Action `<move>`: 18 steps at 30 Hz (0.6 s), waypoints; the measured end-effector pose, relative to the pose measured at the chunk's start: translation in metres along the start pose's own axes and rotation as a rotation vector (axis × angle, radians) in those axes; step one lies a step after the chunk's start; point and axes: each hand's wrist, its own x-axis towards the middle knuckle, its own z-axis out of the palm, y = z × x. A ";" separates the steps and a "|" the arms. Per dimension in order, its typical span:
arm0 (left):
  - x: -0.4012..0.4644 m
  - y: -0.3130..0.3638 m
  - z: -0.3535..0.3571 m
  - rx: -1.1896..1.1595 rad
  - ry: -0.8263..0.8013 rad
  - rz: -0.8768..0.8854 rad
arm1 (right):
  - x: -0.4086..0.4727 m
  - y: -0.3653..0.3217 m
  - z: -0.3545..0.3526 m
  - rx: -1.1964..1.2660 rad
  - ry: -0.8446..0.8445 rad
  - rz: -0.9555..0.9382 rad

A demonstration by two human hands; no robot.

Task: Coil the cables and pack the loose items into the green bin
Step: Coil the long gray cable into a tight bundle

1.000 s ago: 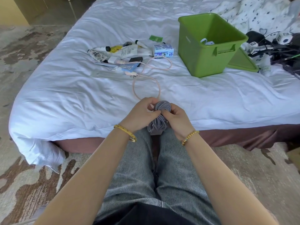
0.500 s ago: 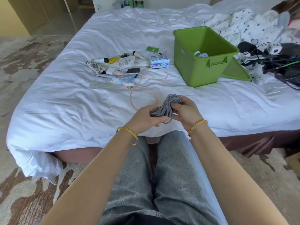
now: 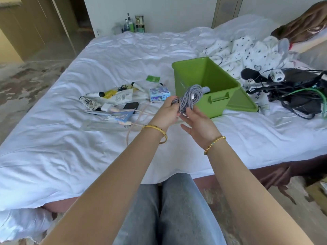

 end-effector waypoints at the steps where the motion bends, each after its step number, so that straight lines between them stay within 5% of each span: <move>1: 0.009 0.002 0.005 0.081 0.015 0.037 | 0.006 -0.003 -0.003 0.027 0.031 -0.032; 5: 0.044 0.015 0.031 0.182 0.120 0.182 | 0.035 -0.029 -0.016 0.075 0.231 -0.133; 11: 0.112 0.040 0.052 0.841 0.100 0.489 | 0.105 -0.072 -0.062 -0.416 0.551 -0.234; 18: 0.165 0.044 0.060 1.300 -0.199 0.285 | 0.165 -0.101 -0.103 -1.322 0.558 -0.190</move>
